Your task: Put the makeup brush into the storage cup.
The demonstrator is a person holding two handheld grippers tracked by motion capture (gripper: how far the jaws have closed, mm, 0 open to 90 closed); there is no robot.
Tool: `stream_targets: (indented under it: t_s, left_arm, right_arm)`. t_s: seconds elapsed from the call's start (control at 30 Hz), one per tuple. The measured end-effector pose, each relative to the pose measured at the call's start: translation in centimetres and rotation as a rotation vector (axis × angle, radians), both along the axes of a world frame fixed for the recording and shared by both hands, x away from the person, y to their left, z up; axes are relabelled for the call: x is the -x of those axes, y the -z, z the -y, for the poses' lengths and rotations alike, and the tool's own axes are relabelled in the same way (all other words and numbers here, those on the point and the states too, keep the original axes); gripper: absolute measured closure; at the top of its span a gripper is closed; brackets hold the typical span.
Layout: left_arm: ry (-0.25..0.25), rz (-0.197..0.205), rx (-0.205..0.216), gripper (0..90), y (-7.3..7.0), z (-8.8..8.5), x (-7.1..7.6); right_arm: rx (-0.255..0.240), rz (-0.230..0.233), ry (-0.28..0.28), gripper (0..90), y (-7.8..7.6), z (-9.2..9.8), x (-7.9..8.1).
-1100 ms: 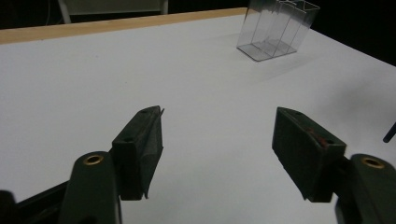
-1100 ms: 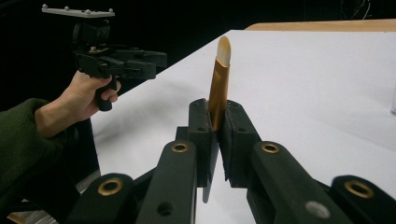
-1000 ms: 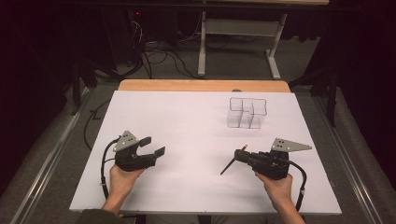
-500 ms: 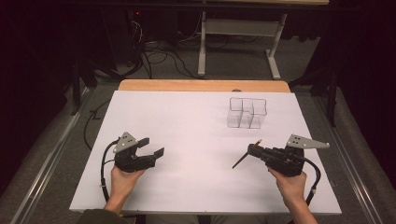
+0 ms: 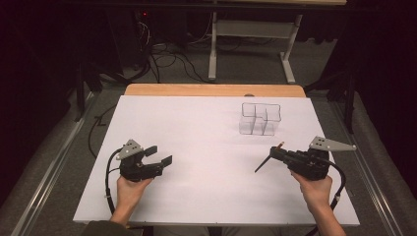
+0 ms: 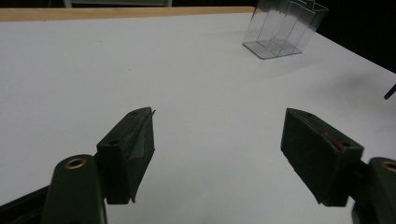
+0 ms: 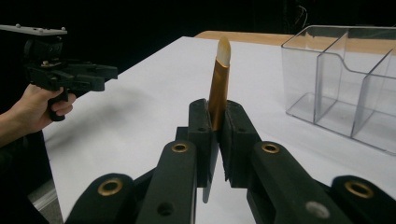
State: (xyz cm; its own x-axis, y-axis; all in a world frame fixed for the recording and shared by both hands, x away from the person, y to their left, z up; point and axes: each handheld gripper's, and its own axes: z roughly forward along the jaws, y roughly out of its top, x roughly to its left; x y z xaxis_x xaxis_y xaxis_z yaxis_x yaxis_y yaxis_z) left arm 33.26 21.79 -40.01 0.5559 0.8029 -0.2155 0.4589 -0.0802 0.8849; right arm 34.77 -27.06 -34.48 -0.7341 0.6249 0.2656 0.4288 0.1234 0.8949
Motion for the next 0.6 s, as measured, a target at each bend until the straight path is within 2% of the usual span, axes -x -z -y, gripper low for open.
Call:
stream_targets:
  t_s: [0.6]
  left_arm:
    - [0.004, 0.011, -0.027, 26.7, 0.1, 0.4, 0.1]
  right_arm:
    - [0.035, 0.013, 0.018, 85.5, -1.8, 0.3, -1.5]
